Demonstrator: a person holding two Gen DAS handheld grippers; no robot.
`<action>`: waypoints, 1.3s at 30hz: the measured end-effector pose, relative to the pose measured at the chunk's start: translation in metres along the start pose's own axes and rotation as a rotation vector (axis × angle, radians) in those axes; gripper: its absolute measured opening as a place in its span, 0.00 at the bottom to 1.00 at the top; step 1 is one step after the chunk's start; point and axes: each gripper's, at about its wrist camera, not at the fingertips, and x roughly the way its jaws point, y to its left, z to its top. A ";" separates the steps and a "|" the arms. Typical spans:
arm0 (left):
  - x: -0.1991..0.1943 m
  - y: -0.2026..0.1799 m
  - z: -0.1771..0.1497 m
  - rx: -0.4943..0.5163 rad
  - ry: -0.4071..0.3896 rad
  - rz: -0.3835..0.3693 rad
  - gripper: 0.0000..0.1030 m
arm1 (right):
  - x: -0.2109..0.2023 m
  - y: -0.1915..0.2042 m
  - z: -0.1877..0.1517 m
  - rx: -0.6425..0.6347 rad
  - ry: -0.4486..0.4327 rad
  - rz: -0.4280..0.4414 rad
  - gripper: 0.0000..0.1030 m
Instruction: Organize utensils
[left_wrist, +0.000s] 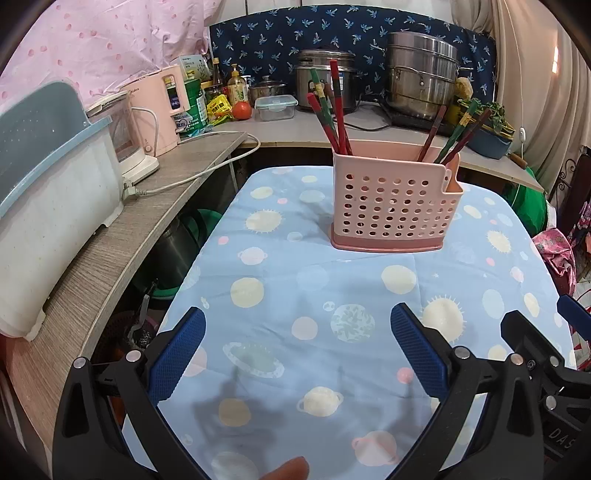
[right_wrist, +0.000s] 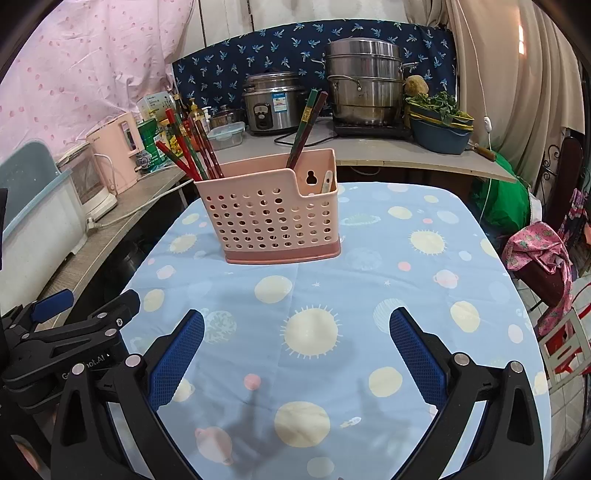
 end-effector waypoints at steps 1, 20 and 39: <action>0.000 0.000 0.000 0.000 0.001 -0.001 0.93 | 0.000 0.000 0.000 -0.001 0.001 0.000 0.95; 0.004 -0.001 -0.002 -0.001 0.010 0.013 0.93 | 0.005 0.000 -0.002 -0.010 0.007 -0.006 0.95; 0.004 -0.003 -0.003 -0.004 0.006 0.036 0.93 | 0.007 -0.002 -0.003 -0.010 0.010 -0.015 0.95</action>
